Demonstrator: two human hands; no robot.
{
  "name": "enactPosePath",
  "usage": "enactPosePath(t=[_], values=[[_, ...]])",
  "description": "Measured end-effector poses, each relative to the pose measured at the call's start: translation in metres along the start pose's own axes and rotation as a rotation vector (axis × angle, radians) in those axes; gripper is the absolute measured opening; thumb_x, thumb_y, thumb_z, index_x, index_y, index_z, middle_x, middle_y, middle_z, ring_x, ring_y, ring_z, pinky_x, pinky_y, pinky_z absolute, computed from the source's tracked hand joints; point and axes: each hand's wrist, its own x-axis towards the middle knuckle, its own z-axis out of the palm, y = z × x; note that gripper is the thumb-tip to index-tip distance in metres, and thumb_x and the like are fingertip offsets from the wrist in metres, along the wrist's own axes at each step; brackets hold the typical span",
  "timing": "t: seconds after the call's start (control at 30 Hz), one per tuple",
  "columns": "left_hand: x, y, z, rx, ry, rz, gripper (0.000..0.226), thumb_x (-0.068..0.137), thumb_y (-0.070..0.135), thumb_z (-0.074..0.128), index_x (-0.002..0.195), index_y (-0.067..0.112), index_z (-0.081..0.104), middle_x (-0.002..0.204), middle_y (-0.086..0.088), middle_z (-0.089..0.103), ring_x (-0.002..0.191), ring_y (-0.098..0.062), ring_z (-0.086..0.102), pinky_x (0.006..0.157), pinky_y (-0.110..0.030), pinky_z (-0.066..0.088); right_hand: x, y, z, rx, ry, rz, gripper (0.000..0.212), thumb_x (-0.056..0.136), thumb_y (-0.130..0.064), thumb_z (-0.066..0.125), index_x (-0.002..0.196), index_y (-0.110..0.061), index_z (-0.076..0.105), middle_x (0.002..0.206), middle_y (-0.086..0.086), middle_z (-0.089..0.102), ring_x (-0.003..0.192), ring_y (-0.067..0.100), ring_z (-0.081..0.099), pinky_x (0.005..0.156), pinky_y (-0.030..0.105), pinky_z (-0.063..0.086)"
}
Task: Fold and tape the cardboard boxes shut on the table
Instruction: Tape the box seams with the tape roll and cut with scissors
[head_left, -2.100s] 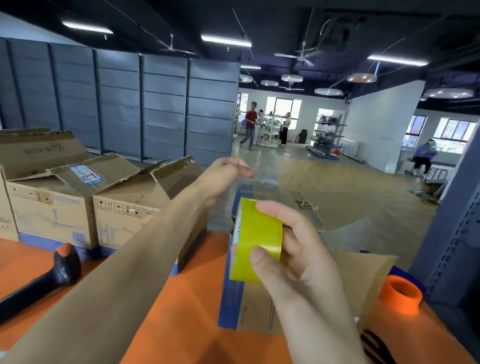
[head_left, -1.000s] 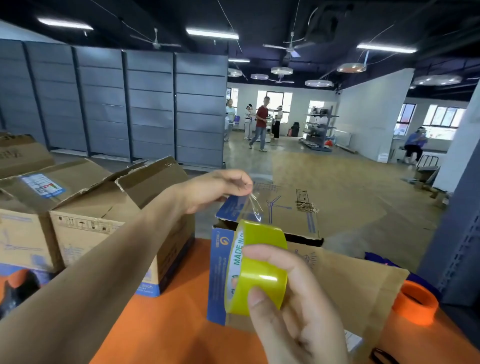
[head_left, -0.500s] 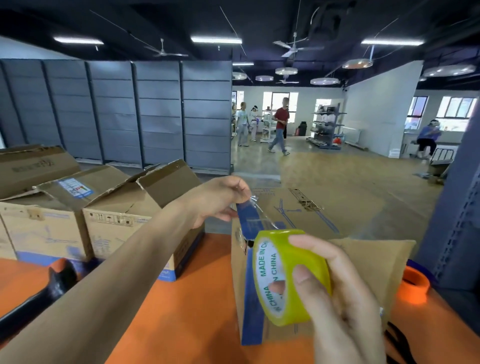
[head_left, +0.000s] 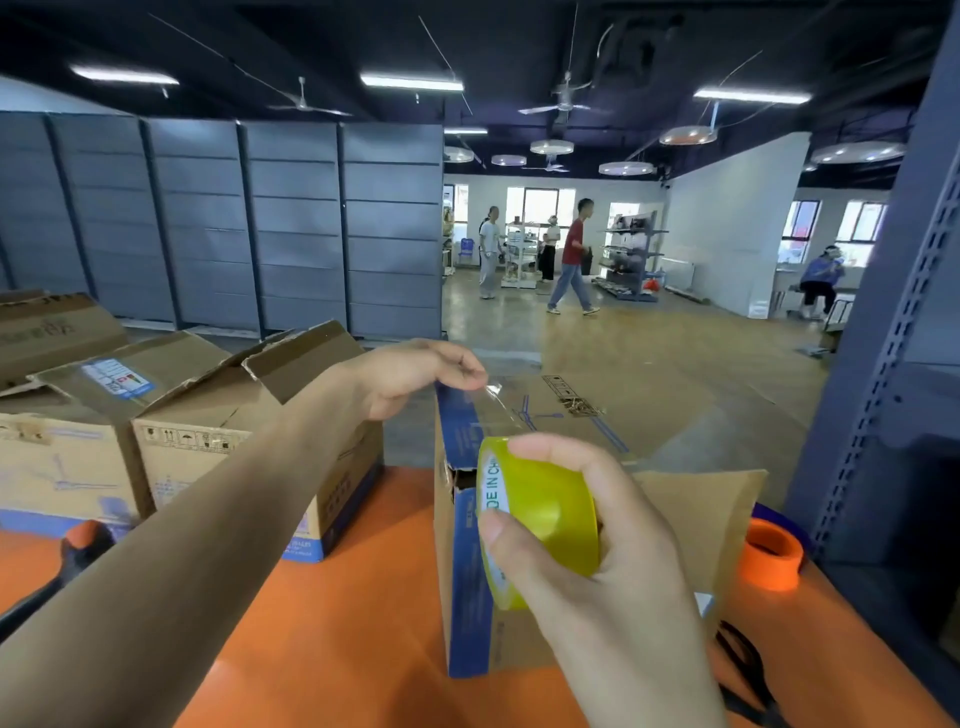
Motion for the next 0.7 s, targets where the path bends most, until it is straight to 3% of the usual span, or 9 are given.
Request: enactPosePath(t=[0.07, 0.17, 0.33, 0.47, 0.6, 0.7], values=[[0.003, 0.0, 0.001, 0.012, -0.027, -0.022, 0.01, 0.094, 0.012, 0.065, 0.09, 0.019, 0.069, 0.103, 0.006, 0.068, 0.108, -0.009, 0.051, 0.092, -0.028, 0.03, 0.003, 0.001, 0.003, -0.013, 0.013, -0.003, 0.04, 0.083, -0.038, 0.077, 0.116, -0.052, 0.06, 0.103, -0.023, 0.067, 0.088, 0.002, 0.065, 0.073, 0.017, 0.048], [0.005, -0.001, 0.0, 0.061, -0.064, -0.031, 0.01, 0.096, 0.011, 0.064, 0.091, 0.018, 0.069, 0.108, 0.003, 0.067, 0.109, -0.008, 0.052, 0.099, -0.031, 0.025, 0.003, 0.006, 0.008, -0.033, 0.033, 0.02, 0.04, 0.083, -0.035, 0.073, 0.116, -0.053, 0.058, 0.112, -0.031, 0.063, 0.101, -0.006, 0.061, 0.081, 0.02, 0.047], [0.009, -0.004, -0.004, 0.158, -0.095, -0.034, 0.008, 0.096, 0.012, 0.064, 0.093, 0.018, 0.069, 0.111, 0.003, 0.066, 0.118, -0.014, 0.049, 0.112, -0.038, 0.022, 0.004, 0.012, 0.013, -0.048, 0.053, 0.016, 0.035, 0.085, -0.032, 0.072, 0.114, -0.049, 0.06, 0.11, -0.035, 0.061, 0.102, -0.008, 0.059, 0.079, 0.008, 0.044], [0.009, -0.005, -0.004, 0.193, -0.106, -0.03, 0.008, 0.096, 0.013, 0.064, 0.092, 0.017, 0.069, 0.109, 0.003, 0.066, 0.119, -0.016, 0.048, 0.114, -0.039, 0.022, 0.001, 0.013, 0.015, -0.083, 0.06, 0.019, 0.035, 0.086, -0.036, 0.07, 0.115, -0.052, 0.058, 0.112, -0.038, 0.059, 0.106, -0.011, 0.056, 0.078, 0.001, 0.039], [0.005, -0.004, -0.005, 0.151, -0.096, -0.006, 0.01, 0.095, 0.012, 0.065, 0.089, 0.018, 0.069, 0.1, 0.006, 0.066, 0.107, -0.01, 0.051, 0.108, -0.036, 0.026, -0.002, 0.013, 0.013, -0.058, 0.069, 0.03, 0.037, 0.088, -0.03, 0.071, 0.116, -0.052, 0.058, 0.109, -0.036, 0.06, 0.102, -0.007, 0.059, 0.082, 0.015, 0.049], [0.002, -0.002, -0.006, 0.108, -0.079, 0.002, 0.011, 0.095, 0.012, 0.065, 0.088, 0.019, 0.07, 0.102, 0.002, 0.067, 0.109, -0.014, 0.052, 0.103, -0.035, 0.029, -0.003, 0.011, 0.01, -0.043, 0.086, 0.035, 0.039, 0.088, -0.03, 0.07, 0.117, -0.053, 0.059, 0.11, -0.035, 0.061, 0.102, -0.005, 0.061, 0.085, 0.027, 0.052]])
